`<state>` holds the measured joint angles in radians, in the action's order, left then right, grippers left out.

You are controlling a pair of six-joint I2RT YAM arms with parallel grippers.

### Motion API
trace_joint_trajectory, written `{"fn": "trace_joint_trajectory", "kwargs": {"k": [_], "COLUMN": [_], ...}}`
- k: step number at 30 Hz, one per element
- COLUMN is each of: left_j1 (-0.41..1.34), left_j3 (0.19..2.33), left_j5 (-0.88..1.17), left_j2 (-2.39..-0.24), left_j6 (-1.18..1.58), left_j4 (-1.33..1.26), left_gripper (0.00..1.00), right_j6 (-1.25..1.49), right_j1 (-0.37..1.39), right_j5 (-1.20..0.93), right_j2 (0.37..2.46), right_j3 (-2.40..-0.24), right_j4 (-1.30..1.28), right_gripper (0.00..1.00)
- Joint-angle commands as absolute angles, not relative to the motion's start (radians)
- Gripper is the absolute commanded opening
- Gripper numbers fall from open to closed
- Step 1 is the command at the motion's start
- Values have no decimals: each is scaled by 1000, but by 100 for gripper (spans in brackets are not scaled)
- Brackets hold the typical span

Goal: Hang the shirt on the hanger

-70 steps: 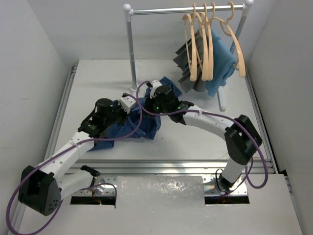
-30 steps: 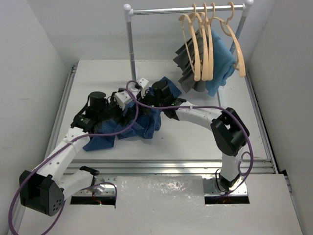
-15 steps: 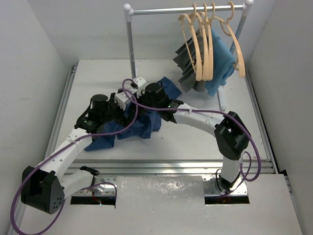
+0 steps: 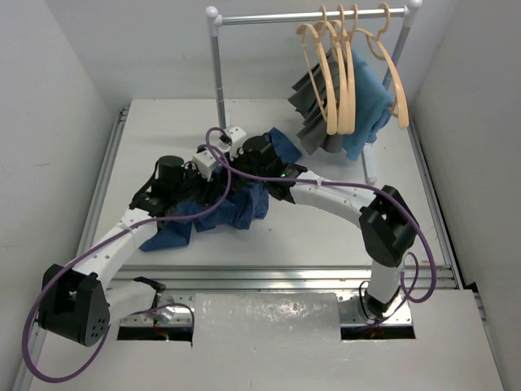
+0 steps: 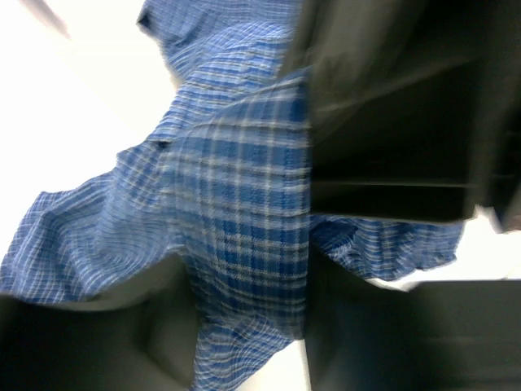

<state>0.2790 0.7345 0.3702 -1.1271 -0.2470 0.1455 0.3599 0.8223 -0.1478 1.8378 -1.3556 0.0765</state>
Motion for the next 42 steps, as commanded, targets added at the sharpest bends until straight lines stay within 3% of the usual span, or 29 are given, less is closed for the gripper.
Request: {"fn": "trace_joint_trajectory", "kwargs": {"k": [1,2,4,6,9,11,13,16,20,26,37,42], "left_j1": [285,284,281,270,268,268,268,268,267,268,268,268], "left_j3": [744,739,715,704,735,771,817,873,923,954,907,897], "left_j5": [241,214,151,140,159,182,192,195,195,215,221,248], "left_j2": [-1088,-1080,-1040,-1006,-999,-1008,-1020,-1055,-1097,-1146,-1127,-1126], "left_j6": [-300,-316,-346,-353,-350,-359,-368,-379,-377,-374,-379,-376], "left_j4": [136,146,167,184,233,255,273,294,298,290,261,259], "left_gripper": [34,21,8,1,0,0,0,0,0,0,0,0], "right_j6": [368,371,377,352,247,166,114,100,81,109,146,163], "right_j1": [815,796,773,750,747,744,730,669,556,393,307,301], "right_j5": [-135,-137,-135,-137,-201,-247,-233,-238,-229,-154,-62,-37], "right_j2": [1749,1738,1704,1683,1664,1652,1608,1508,1454,1590,1776,1743], "right_j3": [-1350,-1341,-1303,-1278,-1307,-1360,-1396,-1463,-1618,-1912,-2137,-2018], "right_j4": [112,110,115,118,40,-76,-142,-219,-328,-416,-425,-335], "right_gripper": [0,0,0,0,0,24,71,85,86,79,62,60]}}
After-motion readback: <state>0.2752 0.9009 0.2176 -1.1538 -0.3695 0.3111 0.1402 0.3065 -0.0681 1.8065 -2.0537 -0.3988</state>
